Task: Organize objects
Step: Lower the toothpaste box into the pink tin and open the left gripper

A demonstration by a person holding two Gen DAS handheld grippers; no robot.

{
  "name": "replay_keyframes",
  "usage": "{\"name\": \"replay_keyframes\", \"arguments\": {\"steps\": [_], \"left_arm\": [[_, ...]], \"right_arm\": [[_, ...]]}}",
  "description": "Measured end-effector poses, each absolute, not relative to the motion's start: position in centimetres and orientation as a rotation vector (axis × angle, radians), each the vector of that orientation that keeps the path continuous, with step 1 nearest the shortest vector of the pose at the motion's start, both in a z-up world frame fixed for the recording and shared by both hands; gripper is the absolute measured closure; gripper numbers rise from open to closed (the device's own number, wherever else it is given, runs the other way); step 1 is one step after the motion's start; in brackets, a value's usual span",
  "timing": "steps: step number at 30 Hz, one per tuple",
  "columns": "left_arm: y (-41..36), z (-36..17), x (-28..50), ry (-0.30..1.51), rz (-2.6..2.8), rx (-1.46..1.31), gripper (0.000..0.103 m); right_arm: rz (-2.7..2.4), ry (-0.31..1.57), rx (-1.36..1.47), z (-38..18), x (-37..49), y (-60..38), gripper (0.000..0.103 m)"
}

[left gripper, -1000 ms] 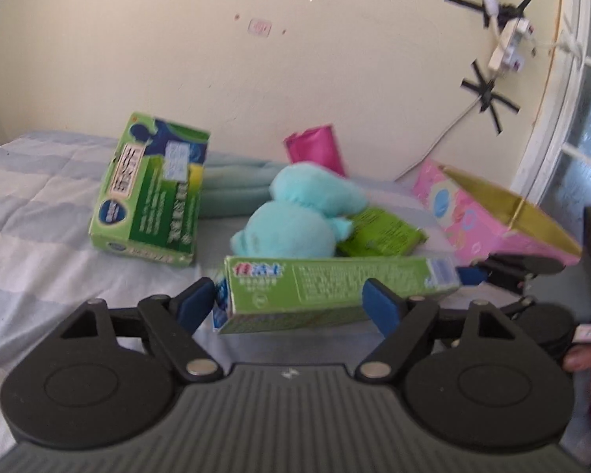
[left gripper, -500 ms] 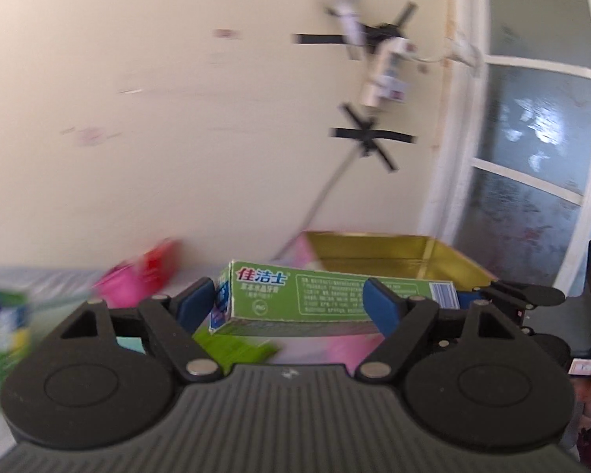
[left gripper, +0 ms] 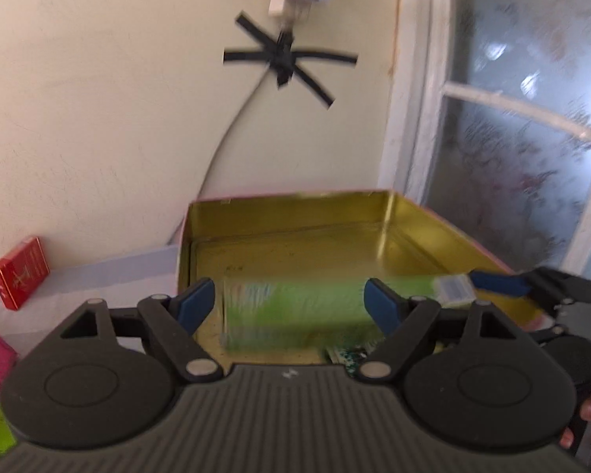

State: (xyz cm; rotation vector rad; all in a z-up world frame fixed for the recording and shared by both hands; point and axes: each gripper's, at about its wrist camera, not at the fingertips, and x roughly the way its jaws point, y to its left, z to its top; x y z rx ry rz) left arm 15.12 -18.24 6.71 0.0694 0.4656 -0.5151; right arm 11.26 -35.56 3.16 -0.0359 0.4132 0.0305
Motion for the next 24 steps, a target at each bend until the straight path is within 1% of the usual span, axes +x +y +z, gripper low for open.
{"name": "replay_keyframes", "arguments": {"steps": [3, 6, 11, 24], "left_arm": [[-18.6, 6.4, 15.4, 0.495, -0.508, 0.056, 0.018], [-18.3, 6.6, 14.3, 0.47, -0.505, 0.08, 0.018], [-17.1, 6.9, 12.8, 0.46, -0.482, 0.087, 0.018], [-12.0, 6.3, 8.0, 0.488, -0.381, 0.078, 0.018]], "right_arm": [[-0.046, 0.354, 0.004, 2.5, 11.3, -36.6, 0.022], [-0.056, 0.323, 0.086, 2.1, 10.9, -37.7, 0.022], [-0.06, 0.299, 0.126, 2.4, 10.0, -38.1, 0.022], [0.019, 0.279, 0.236, 2.8, 5.0, -32.5, 0.022]]}}
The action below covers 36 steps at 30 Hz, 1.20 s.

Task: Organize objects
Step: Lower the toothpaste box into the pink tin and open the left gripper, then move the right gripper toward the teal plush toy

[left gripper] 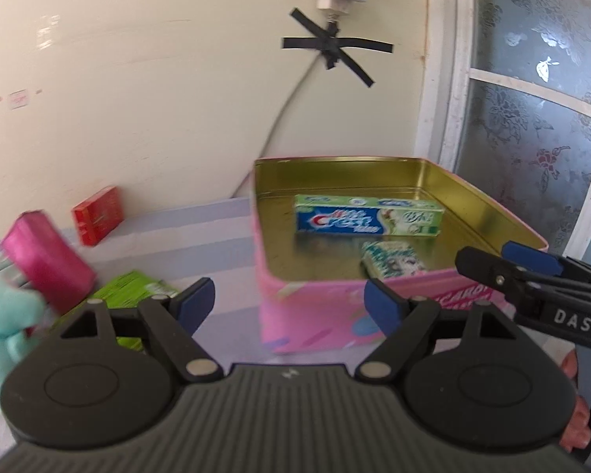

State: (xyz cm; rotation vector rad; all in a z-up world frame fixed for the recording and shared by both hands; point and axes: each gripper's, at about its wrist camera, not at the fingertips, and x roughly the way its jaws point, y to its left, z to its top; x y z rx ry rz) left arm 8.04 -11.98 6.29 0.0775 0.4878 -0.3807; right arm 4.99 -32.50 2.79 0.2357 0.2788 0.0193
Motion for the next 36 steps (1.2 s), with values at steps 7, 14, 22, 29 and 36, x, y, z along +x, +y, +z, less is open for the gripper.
{"name": "replay_keyframes", "arguments": {"steps": [7, 14, 22, 29, 36], "left_arm": [[-8.4, 5.5, 6.5, 0.497, -0.324, 0.062, 0.018], [-4.9, 4.3, 5.8, 0.516, -0.265, 0.051, 0.018], [-0.4, 2.7, 5.5, 0.536, -0.162, 0.046, 0.018], [4.2, 1.4, 4.4, 0.539, -0.087, 0.057, 0.018], [6.9, 1.5, 4.0, 0.525, -0.05, 0.052, 0.018]], "right_arm": [[0.065, 0.32, 0.251, 2.3, 3.4, -28.7, 0.021], [0.141, 0.402, 0.207, 1.4, 3.2, -24.2, 0.021], [0.211, 0.468, 0.165, 0.8, 3.8, -20.0, 0.02], [0.261, 0.525, 0.111, 0.2, 5.0, -16.8, 0.02], [0.306, 0.561, 0.068, -0.2, 6.0, -14.4, 0.02]]}}
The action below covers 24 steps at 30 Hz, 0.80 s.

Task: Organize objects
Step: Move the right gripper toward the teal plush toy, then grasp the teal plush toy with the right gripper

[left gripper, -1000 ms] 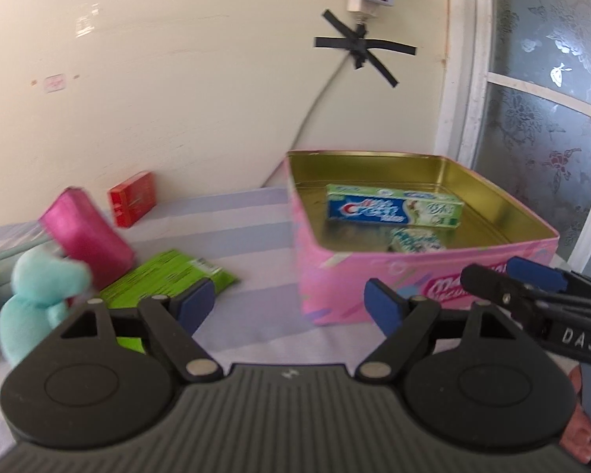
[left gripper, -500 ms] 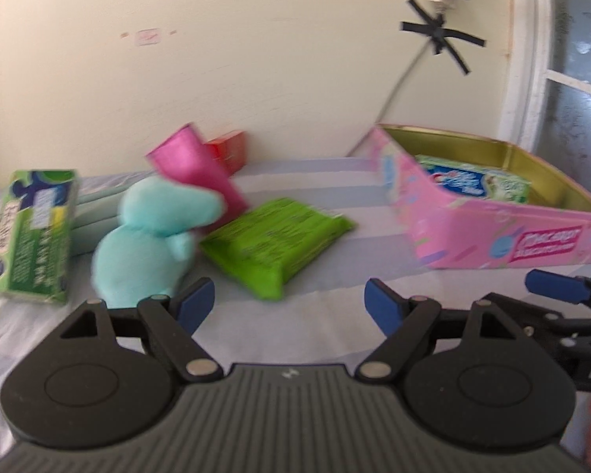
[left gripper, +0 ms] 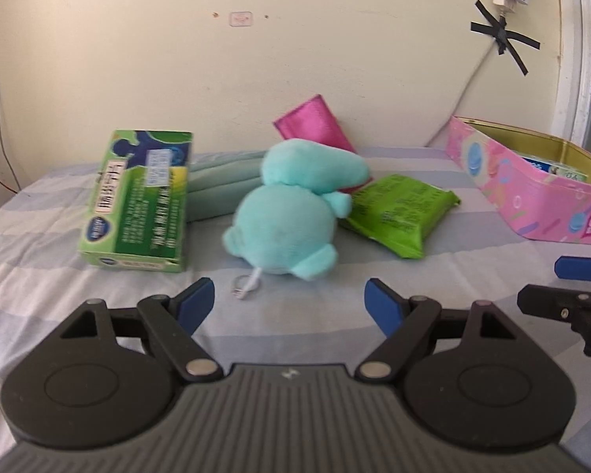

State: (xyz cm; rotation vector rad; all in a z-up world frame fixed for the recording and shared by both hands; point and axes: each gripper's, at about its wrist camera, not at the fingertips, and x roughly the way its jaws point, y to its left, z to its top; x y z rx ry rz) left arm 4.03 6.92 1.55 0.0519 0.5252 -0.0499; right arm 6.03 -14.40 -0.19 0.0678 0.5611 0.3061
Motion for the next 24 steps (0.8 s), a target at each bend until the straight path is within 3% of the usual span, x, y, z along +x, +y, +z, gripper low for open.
{"name": "replay_keyframes", "arguments": {"steps": [10, 14, 24], "left_arm": [[10.5, 1.0, 5.1, 0.575, -0.023, -0.14, 0.018], [11.3, 0.9, 4.8, 0.567, -0.01, -0.203, 0.018], [13.3, 1.1, 4.3, 0.517, 0.096, -0.293, 0.018]], "right_arm": [[0.375, 0.628, 0.036, -0.5, 8.2, -11.9, 0.02], [0.4, 0.663, 0.031, -0.6, 9.0, -11.0, 0.012], [0.452, 0.678, 0.027, -0.3, 10.7, -8.4, 0.012]]}}
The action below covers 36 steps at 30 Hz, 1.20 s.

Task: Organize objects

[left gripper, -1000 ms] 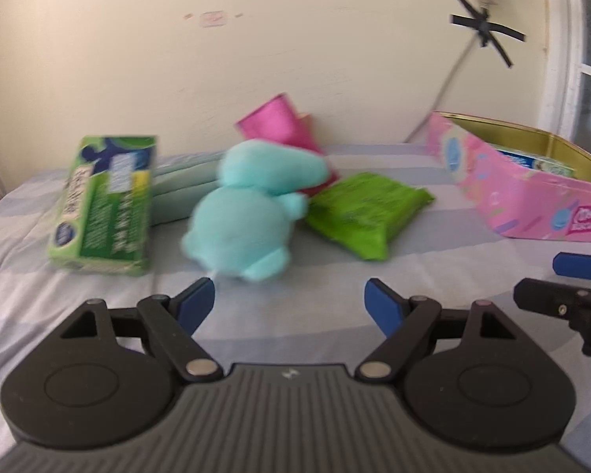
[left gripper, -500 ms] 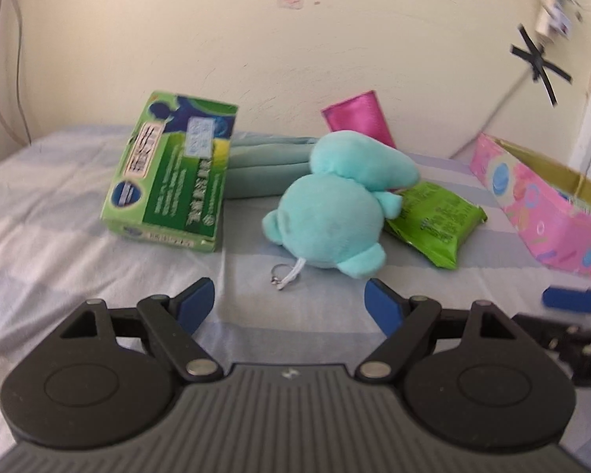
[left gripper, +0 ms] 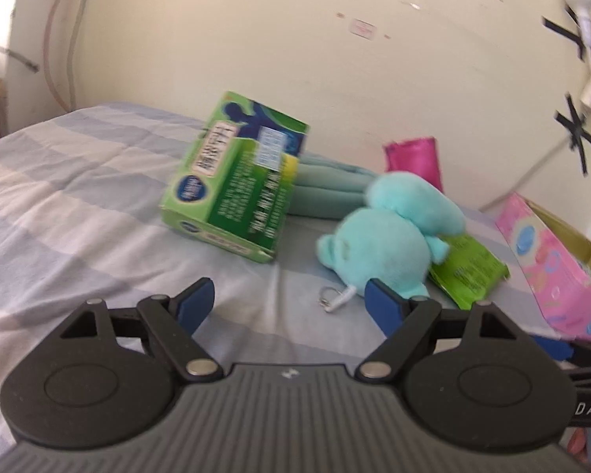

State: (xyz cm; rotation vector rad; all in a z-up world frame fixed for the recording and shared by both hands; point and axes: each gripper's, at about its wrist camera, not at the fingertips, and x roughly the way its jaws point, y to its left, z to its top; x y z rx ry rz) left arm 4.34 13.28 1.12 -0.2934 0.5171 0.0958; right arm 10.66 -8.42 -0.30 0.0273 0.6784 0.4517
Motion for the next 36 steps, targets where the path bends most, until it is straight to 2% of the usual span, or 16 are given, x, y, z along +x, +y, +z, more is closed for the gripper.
{"name": "replay_keyframes", "arguments": {"steps": [7, 19, 20, 21, 22, 24, 30, 36], "left_arm": [[15.8, 1.4, 3.6, 0.453, 0.238, -0.387, 0.018], [16.5, 1.4, 3.4, 0.42, 0.292, -0.408, 0.017], [16.5, 1.5, 3.4, 0.418, 0.292, -0.406, 0.017], [16.5, 1.4, 3.4, 0.419, 0.291, -0.405, 0.017], [16.6, 1.4, 3.5, 0.42, 0.291, -0.406, 0.016], [16.6, 1.4, 3.5, 0.424, 0.29, -0.41, 0.015], [16.6, 1.4, 3.5, 0.427, 0.288, -0.413, 0.014], [16.6, 1.3, 3.5, 0.434, 0.289, -0.413, 0.014]], "right_arm": [[0.542, 0.722, 0.226, 0.1, 13.6, -6.9, 0.013], [0.56, 0.758, 0.278, -0.8, 19.1, -0.3, 0.009], [0.552, 0.751, 0.26, -0.9, 19.1, 0.0, 0.012], [0.542, 0.747, 0.237, -0.8, 19.2, 0.3, 0.027], [0.543, 0.75, 0.211, -0.8, 19.2, 0.6, 0.035], [0.541, 0.736, 0.189, -0.6, 18.7, 0.4, 0.04], [0.5, 0.594, -0.089, 1.7, 14.9, -1.2, 0.04], [0.404, 0.323, -0.766, 1.1, 8.1, -1.3, 0.035]]}}
